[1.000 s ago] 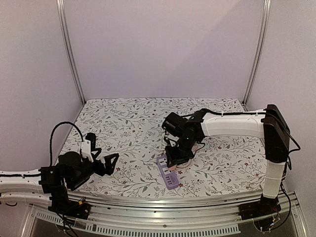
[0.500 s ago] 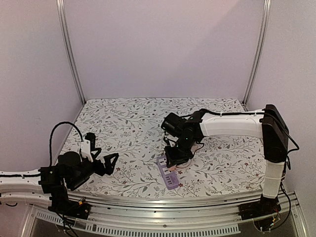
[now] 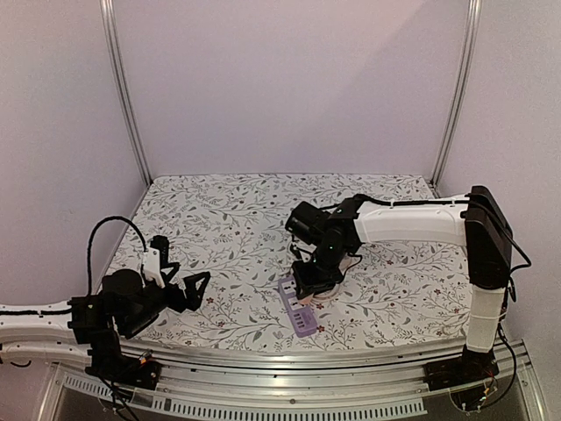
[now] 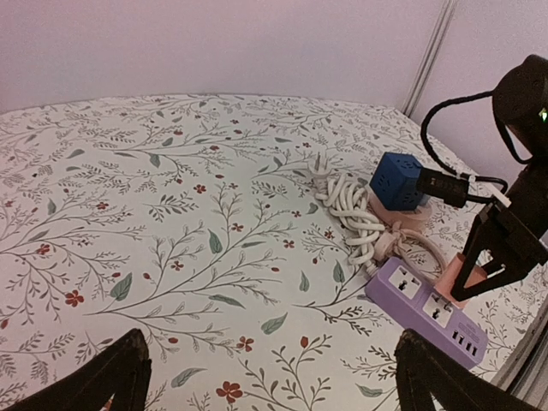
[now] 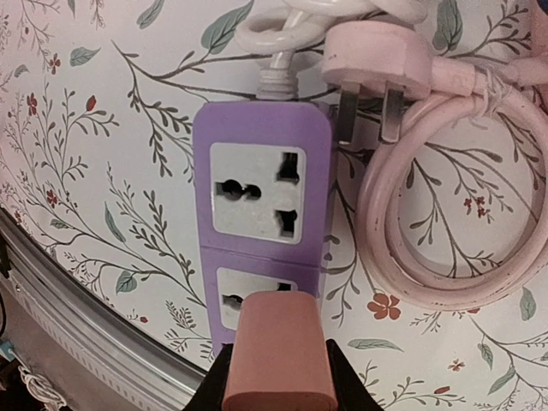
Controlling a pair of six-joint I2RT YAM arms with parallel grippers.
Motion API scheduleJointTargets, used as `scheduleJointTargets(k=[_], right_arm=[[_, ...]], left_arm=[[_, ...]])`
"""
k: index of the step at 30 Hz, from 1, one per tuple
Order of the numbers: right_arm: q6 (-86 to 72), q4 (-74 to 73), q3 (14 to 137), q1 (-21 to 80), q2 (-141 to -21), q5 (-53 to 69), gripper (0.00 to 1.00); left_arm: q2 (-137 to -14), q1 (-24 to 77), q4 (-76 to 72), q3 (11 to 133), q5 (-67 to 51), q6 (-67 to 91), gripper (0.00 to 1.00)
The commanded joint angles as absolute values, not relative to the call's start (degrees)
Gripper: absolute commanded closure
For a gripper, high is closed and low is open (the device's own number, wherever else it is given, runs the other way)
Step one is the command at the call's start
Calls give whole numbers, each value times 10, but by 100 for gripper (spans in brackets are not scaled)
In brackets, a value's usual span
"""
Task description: Insert the plug
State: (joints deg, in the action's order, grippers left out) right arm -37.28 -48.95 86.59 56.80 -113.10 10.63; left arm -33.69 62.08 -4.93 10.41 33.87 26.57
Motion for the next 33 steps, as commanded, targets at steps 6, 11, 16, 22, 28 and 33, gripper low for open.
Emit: scheduleJointTargets(k=[6,11,16,22,28,33], right_arm=[[-382,-508,881,574,-1141,84,100],[-393,-511,893,577,-1144,82,100],[-404,-532,906,582,-1166,61,100],[-407,-535,910,587,-1174,64,100],[-407,-535,897,591,-1161,83,100],[-407,-534,890,592,-1143,89,100]], left_arm=[[-331,617,-38,96,342,261,0],[-330,617,-37,95,341,261,1],[-325,617,-36,94,340,261,1],[-320,617,-35,92,340,261,1],[-320,617,-35,91,340,261,1],[-318,617,-36,91,341,261,1]])
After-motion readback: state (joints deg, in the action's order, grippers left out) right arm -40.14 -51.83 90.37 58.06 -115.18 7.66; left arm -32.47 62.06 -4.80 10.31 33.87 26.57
